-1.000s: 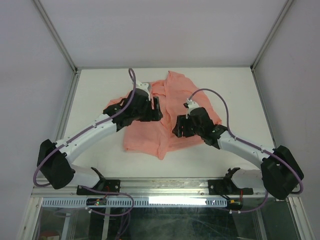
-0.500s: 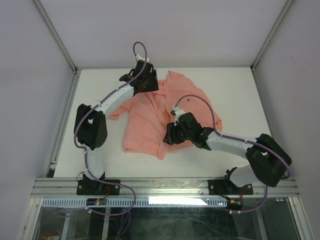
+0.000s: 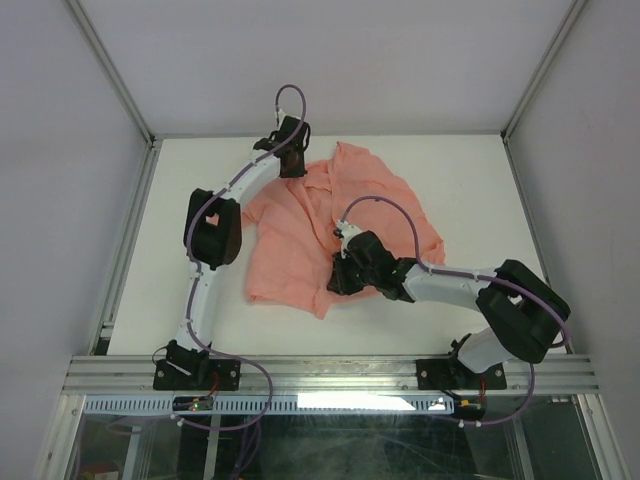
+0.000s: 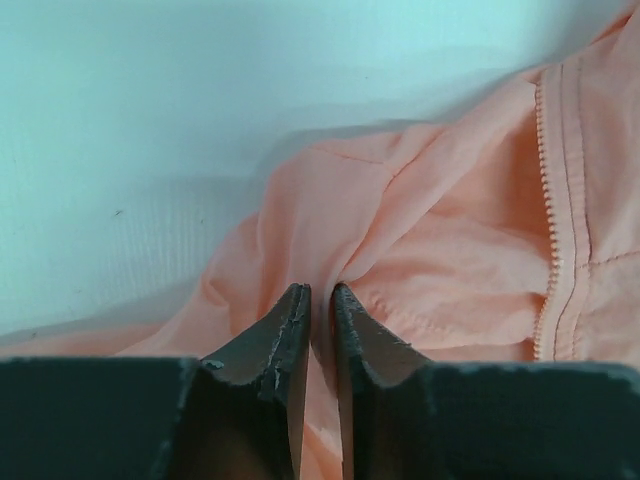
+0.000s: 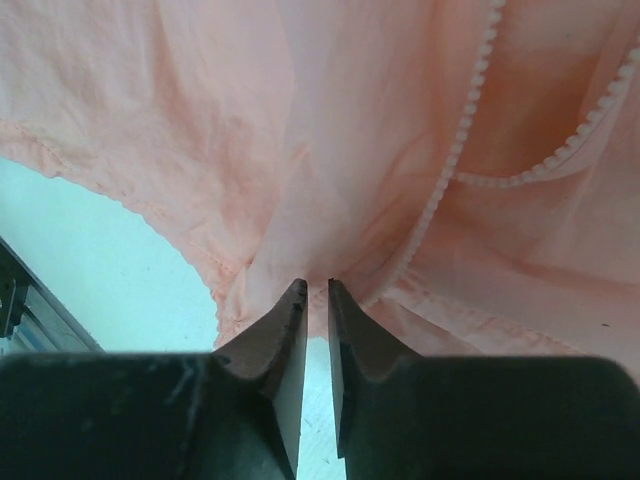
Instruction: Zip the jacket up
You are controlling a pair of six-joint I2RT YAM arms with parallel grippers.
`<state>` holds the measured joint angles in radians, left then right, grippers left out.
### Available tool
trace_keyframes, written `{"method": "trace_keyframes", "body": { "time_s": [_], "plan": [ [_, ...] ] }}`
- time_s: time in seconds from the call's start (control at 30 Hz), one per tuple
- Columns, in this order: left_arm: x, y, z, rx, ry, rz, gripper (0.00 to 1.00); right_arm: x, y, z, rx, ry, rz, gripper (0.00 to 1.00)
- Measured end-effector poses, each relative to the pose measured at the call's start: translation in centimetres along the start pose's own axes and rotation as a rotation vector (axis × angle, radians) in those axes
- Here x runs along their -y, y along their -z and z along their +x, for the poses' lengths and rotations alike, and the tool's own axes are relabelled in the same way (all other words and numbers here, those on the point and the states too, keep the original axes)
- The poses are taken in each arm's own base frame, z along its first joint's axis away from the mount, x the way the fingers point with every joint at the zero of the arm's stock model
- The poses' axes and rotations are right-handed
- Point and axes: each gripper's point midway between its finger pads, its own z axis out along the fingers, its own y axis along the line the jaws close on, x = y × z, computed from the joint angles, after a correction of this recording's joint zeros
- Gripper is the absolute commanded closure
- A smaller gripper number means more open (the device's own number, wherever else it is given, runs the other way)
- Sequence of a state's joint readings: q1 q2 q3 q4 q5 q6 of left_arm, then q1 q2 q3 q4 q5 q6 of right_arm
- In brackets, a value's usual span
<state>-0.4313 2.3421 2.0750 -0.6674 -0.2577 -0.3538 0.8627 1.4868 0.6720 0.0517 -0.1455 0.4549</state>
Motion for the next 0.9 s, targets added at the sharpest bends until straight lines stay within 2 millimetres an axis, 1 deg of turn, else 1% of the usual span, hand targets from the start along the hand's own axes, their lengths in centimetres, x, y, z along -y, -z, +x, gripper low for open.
{"method": "trace_keyframes", "body": {
  "time_s": [0.03, 0.07, 0.2, 0.3, 0.37, 0.43, 0.5, 0.6, 0.63, 0.67, 0.7, 0.73, 0.77, 0.8, 0.83, 0.9],
  "plan": [
    [0.0, -0.3, 0.1, -0.002, -0.002, -0.001, 1.0, -0.1, 0.0, 0.0, 0.002, -0.001, -0.002, 0.96],
    [-0.1, -0.7, 0.0, -0.004, -0.006, -0.001, 1.0, -0.1, 0.0, 0.0, 0.003, 0.0, -0.002, 1.0],
    [0.5, -0.7, -0.2, -0.013, -0.001, 0.04, 1.0, 0.0, 0.0, 0.1, 0.001, -0.005, 0.0, 1.0],
    [1.2, 0.1, -1.5, 0.007, 0.043, 0.106, 1.0, 0.2, 0.4, 0.8, -0.008, -0.005, 0.004, 1.0],
    [1.3, 1.4, -3.2, 0.036, 0.106, 0.16, 1.0, 0.2, 0.7, 1.2, -0.01, -0.002, 0.001, 1.0],
    [0.8, 3.3, -5.7, 0.088, 0.176, 0.203, 1.0, 0.1, 1.0, 1.4, -0.009, 0.004, -0.008, 1.0],
    [-0.2, 5.7, -9.0, 0.163, 0.252, 0.258, 1.0, -0.1, 1.4, 1.6, -0.007, 0.013, -0.023, 1.0],
    [-1.5, 10.1, -14.2, 0.297, 0.344, 0.352, 0.9, -0.4, 1.9, 1.7, -0.004, 0.025, -0.039, 1.0],
    [-1.9, 11.0, -15.4, 0.331, 0.358, 0.37, 0.86, -0.4, 2.0, 1.7, -0.002, 0.028, -0.04, 1.0],
    [-2.1, 12.0, -16.7, 0.37, 0.372, 0.392, 0.79, -0.4, 2.1, 1.7, 0.0, 0.03, -0.04, 1.0],
    [-2.1, 12.7, -17.5, 0.396, 0.377, 0.413, 0.72, -0.4, 2.2, 1.6, 0.002, 0.032, -0.039, 0.96],
    [-1.9, 12.9, -17.9, 0.41, 0.375, 0.427, 0.64, -0.4, 2.3, 1.6, 0.004, 0.034, -0.035, 0.93],
    [-1.7, 13.0, -18.0, 0.417, 0.37, 0.442, 0.53, -0.3, 2.5, 1.5, 0.008, 0.036, -0.029, 0.91],
    [-1.4, 12.7, -17.5, 0.41, 0.364, 0.447, 0.43, -0.1, 2.7, 1.4, 0.013, 0.039, -0.019, 0.87],
    [-1.2, 12.0, -16.7, 0.388, 0.359, 0.444, 0.36, 0.0, 2.9, 1.3, 0.018, 0.044, -0.01, 0.84],
    [-1.2, 10.5, -14.5, 0.339, 0.347, 0.429, 0.31, 0.5, 3.2, 1.0, 0.031, 0.046, 0.011, 0.79]
  ]
}}
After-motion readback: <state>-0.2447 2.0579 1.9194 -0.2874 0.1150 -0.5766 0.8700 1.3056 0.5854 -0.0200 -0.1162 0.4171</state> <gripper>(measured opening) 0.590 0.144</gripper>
